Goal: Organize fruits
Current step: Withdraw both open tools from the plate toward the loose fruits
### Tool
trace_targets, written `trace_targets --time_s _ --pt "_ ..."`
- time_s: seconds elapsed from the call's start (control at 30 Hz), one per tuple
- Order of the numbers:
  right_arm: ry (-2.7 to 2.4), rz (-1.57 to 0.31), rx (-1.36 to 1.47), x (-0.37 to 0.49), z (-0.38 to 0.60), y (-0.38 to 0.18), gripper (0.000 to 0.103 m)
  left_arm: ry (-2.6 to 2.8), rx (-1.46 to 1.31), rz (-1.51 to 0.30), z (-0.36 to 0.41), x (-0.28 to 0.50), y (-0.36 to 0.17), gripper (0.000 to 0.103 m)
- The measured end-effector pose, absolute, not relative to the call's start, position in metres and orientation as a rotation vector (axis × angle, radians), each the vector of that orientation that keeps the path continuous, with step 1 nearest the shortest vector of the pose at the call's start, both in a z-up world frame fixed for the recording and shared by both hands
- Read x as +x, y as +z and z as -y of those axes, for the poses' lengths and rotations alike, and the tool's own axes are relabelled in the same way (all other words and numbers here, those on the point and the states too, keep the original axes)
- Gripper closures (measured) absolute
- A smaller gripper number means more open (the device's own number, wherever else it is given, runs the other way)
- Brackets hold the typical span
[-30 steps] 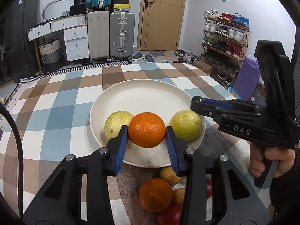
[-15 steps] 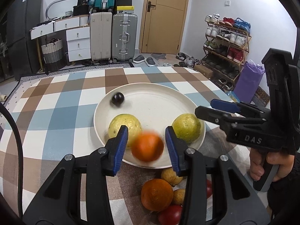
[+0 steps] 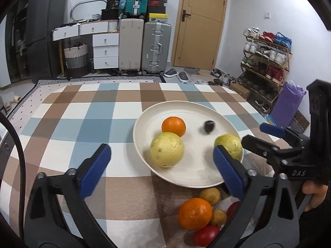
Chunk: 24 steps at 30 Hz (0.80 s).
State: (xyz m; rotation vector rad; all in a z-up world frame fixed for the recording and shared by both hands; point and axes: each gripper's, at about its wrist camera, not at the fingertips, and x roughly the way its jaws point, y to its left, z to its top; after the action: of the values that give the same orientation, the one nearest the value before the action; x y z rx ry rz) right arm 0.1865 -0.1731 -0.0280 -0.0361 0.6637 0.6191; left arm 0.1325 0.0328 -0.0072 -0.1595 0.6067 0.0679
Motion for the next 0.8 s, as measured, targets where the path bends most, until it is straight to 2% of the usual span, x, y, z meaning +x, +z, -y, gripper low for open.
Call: trace_targets --time_s 0.8 --pt "0.672 -0.699 -0.119 0.144 0.17 -0.032 0.0 0.087 -0.135 -0.589 -0.028 0.085 -0.002 0.001"
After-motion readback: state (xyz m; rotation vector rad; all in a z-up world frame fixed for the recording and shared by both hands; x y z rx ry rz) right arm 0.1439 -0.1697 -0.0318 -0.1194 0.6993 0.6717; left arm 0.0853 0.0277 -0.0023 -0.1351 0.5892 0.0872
